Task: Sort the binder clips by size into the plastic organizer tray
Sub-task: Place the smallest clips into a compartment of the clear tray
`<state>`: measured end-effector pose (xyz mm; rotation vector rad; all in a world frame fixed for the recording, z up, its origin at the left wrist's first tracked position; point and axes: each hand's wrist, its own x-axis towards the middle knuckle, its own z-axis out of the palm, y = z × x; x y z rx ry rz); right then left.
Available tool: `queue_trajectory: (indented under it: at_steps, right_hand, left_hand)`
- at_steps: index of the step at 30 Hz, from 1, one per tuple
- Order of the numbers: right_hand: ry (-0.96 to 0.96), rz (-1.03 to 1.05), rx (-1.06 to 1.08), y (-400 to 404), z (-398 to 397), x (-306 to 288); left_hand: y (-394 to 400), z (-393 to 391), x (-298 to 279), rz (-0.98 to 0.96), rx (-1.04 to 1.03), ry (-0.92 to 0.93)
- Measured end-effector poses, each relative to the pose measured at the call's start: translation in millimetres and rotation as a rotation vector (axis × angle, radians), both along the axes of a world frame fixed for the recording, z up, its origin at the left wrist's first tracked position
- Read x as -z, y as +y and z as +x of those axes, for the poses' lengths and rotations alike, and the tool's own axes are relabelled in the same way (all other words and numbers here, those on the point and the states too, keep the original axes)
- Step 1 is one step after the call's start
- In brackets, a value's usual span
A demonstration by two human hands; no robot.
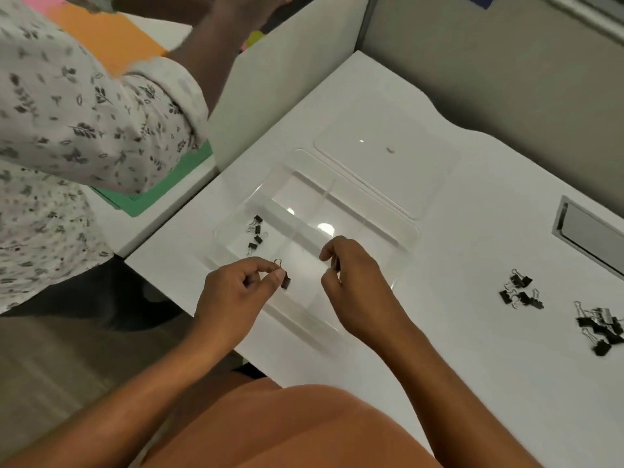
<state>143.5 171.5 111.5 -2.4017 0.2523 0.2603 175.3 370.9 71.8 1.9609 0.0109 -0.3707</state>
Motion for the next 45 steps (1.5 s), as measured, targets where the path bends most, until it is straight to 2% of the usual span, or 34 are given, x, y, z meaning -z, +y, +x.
queue_trajectory:
  at_steps: [4, 7, 11, 16, 18, 20, 23, 25, 28, 32, 36, 39, 41, 45]
  right_hand:
    - [0.018, -0.075, -0.142, 13, 15, 4]
    - [-0.033, -0.168, -0.148, 11, 11, 2]
    - [-0.031, 0.169, -0.055, 8, -5, -6]
    - [-0.125, 0.141, 0.059, 18, -4, 4]
    - [-0.171, 0.118, 0.122, 18, 0, 2]
    - [-0.181, 0.049, 0.089, 14, 5, -1]
    - [-0.031, -0.052, -0.051, 10, 5, -2]
    - [-0.011, -0.056, 0.003, 10, -2, 0]
    - [-0.059, 0.099, 0.132, 16, -12, 1]
    - [0.040, 0.453, 0.165, 29, -4, 2]
    - [-0.004, 0.521, 0.244, 24, 6, -2]
    - [-0.034, 0.544, 0.262, 17, 10, -8]
    - [-0.088, 0.494, 0.295, 14, 13, -4]
    - [-0.247, 0.108, 0.206, 9, 14, 13]
  left_hand:
    - [2, 13, 1, -0.026, 0.061, -0.002]
    - [3, 18, 2, -0.025, 0.076, -0.004]
    - [0, 17, -2, 0.045, 0.175, -0.061]
    - [-9, 14, -9, 0.135, 0.270, -0.170]
    - [-8, 16, -11, 0.135, 0.244, -0.141]
    - [-4, 18, -12, 0.154, 0.238, -0.102]
    - [6, 22, -7, 0.102, 0.227, -0.022]
    - [10, 22, -6, 0.004, 0.217, 0.049]
    - [10, 20, -11, -0.026, 0.221, 0.039]
    - [-4, 14, -16, -0.061, 0.132, 0.002]
    - [-15, 16, -21, -0.176, -0.034, 0.055]
    - [-16, 20, -22, -0.226, -0.070, 0.088]
    - [-15, 21, -22, -0.255, -0.069, 0.100]
    - [-11, 24, -18, -0.211, -0.082, 0.067]
